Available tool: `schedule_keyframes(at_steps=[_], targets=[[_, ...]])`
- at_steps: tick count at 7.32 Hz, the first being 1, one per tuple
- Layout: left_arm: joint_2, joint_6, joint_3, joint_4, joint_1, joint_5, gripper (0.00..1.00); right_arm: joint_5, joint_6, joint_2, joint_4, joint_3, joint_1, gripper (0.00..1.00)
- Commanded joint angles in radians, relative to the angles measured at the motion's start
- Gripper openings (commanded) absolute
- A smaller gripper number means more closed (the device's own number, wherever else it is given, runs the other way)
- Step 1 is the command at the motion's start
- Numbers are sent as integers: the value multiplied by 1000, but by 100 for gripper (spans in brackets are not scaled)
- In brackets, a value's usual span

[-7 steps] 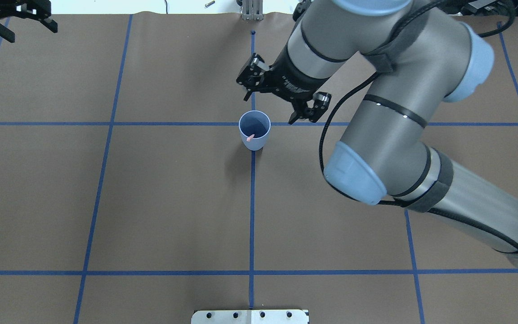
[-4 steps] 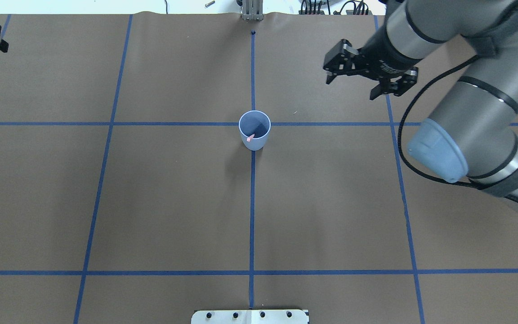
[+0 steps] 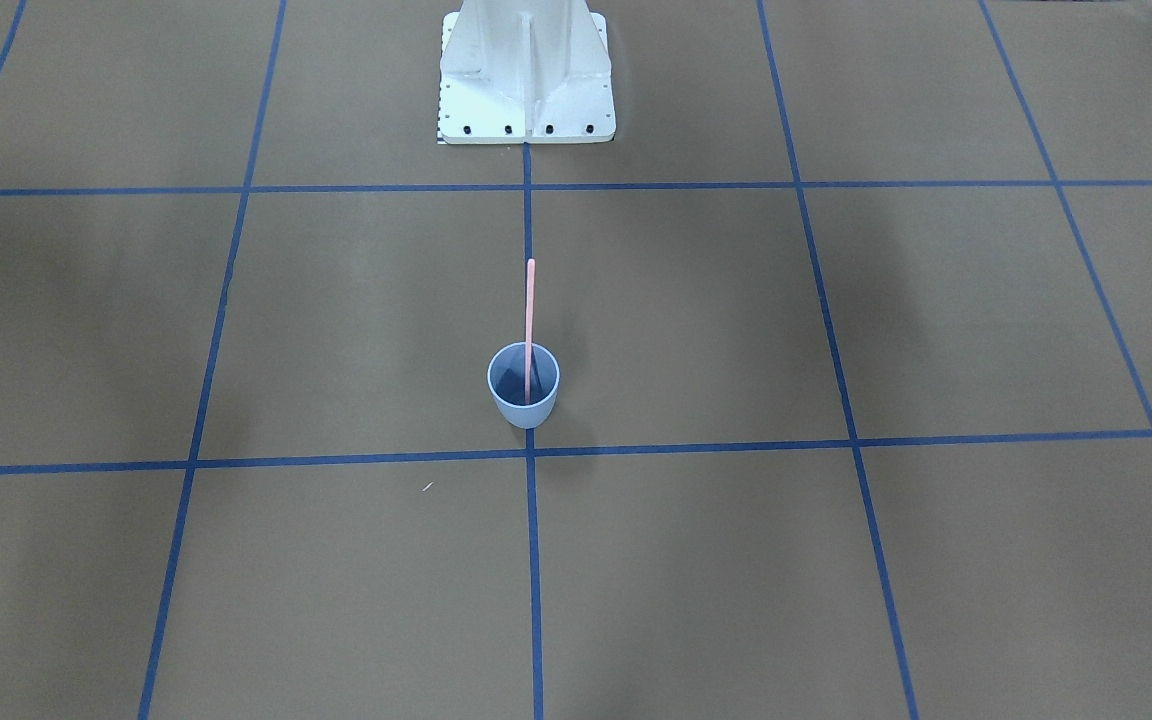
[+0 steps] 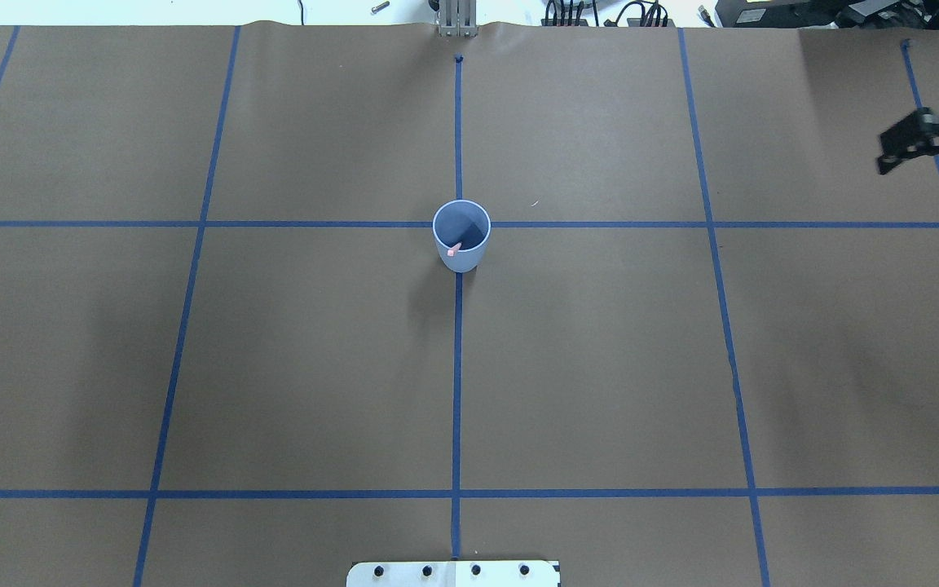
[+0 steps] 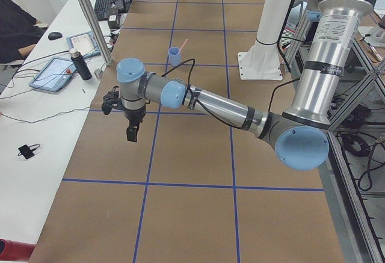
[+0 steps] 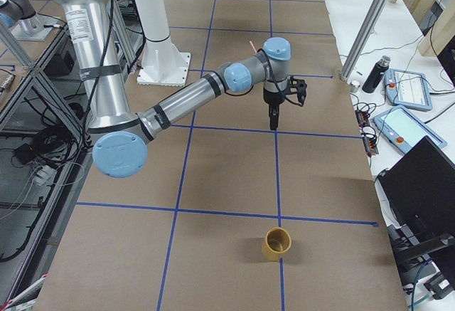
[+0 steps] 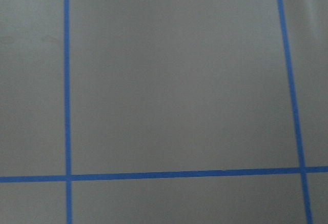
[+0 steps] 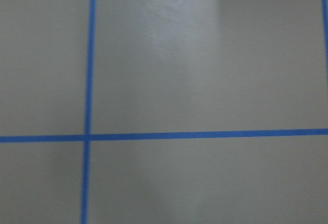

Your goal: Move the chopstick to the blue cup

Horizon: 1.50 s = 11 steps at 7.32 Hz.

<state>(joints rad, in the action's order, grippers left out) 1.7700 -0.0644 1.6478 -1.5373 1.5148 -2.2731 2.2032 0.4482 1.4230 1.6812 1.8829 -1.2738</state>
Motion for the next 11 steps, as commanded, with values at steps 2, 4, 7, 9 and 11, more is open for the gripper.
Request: schedule_keyframes(at_steps=[2, 4, 7, 9, 11], targets=[[-96, 166, -72, -7, 93, 4, 98, 54, -258, 123, -5, -94, -191, 100], [-122, 170, -134, -20, 99, 4, 98, 53, -261, 125, -5, -149, -200, 100], [-118, 141, -141, -43, 133, 1, 98, 56, -261, 134, -8, -238, -266, 100], [-110, 14, -132, -47, 131, -2, 98, 72, -272, 168, -8, -238, -291, 100], [-110, 14, -132, -46, 130, -3, 98, 72, -301, 171, -8, -240, -291, 100]])
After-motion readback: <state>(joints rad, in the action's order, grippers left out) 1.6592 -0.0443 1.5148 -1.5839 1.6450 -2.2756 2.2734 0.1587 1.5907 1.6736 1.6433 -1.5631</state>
